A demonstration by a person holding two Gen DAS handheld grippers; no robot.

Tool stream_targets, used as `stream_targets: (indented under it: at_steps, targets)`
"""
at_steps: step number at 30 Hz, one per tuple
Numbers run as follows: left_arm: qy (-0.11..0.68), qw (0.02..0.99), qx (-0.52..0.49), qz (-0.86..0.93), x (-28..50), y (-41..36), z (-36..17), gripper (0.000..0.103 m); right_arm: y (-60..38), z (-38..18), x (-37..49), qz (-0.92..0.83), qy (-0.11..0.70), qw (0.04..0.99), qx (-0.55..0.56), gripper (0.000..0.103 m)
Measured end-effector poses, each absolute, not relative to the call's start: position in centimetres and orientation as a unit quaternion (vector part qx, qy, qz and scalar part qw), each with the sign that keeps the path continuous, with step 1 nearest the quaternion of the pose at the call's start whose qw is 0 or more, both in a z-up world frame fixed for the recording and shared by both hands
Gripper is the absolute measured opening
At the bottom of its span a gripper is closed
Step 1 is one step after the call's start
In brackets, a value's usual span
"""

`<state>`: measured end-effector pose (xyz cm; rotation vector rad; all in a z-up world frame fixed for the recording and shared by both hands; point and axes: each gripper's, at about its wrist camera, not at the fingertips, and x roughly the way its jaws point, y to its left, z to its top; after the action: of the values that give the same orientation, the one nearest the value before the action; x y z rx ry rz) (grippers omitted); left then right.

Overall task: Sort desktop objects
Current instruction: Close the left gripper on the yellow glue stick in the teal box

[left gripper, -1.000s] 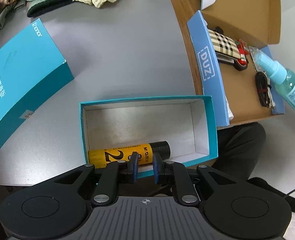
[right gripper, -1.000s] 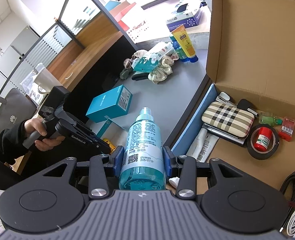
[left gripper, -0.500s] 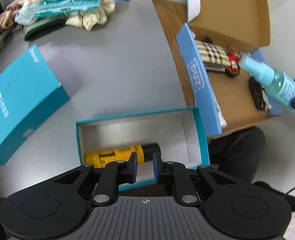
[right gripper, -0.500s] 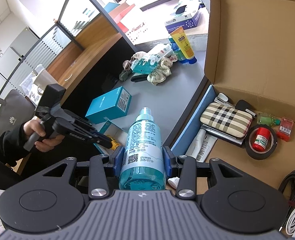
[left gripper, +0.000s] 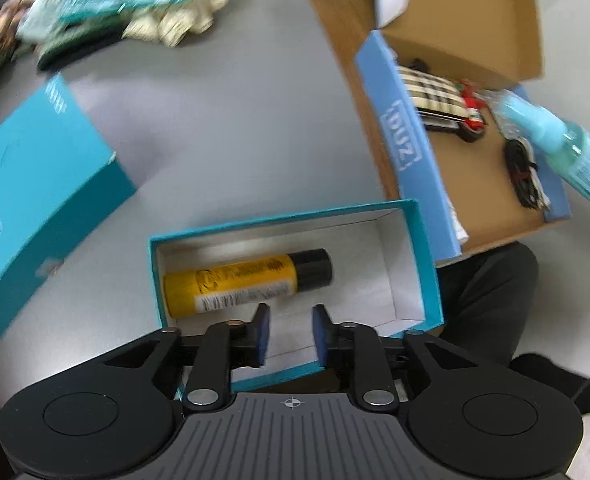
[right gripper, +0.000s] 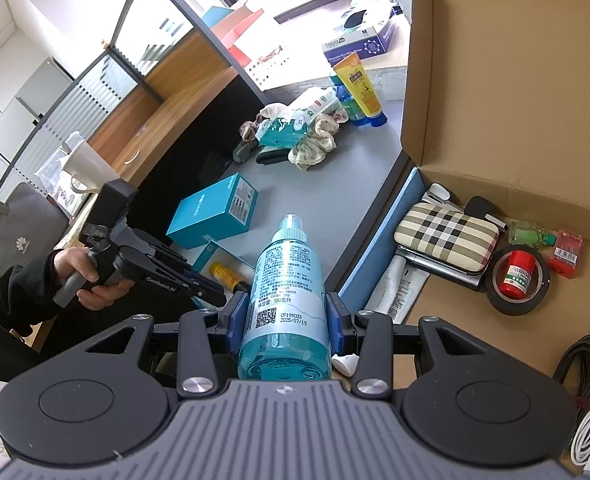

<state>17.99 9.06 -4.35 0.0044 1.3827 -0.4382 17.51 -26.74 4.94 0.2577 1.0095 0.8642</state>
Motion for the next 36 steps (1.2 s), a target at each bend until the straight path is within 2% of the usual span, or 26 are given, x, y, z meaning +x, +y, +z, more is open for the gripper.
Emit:
stream_targets:
  at_steps: [4,8,21,36]
  targets:
    - [0.596,0.766,0.062,-0.232,17.2,8.2,-3.2,0.046,-26.7,4.6,18.0,0.398,0.468,0.780,0.120,0.047]
    - [0.554,0.782,0.136,-0.251,16.7,7.3,-2.5,0.052,-26.5,4.4,18.3,0.399,0.468,0.779,0.121,0.047]
    - [0.529,0.771,0.220,-0.279,16.4,6.5,-4.2,0.053,-26.3,4.1,18.4,0.396,0.473,0.777,0.125,0.047]
    - [0.538,0.750,0.230,-0.308,15.9,6.6,-5.3,0.051,-26.6,3.8,18.4,0.386,0.476,0.778,0.137,0.047]
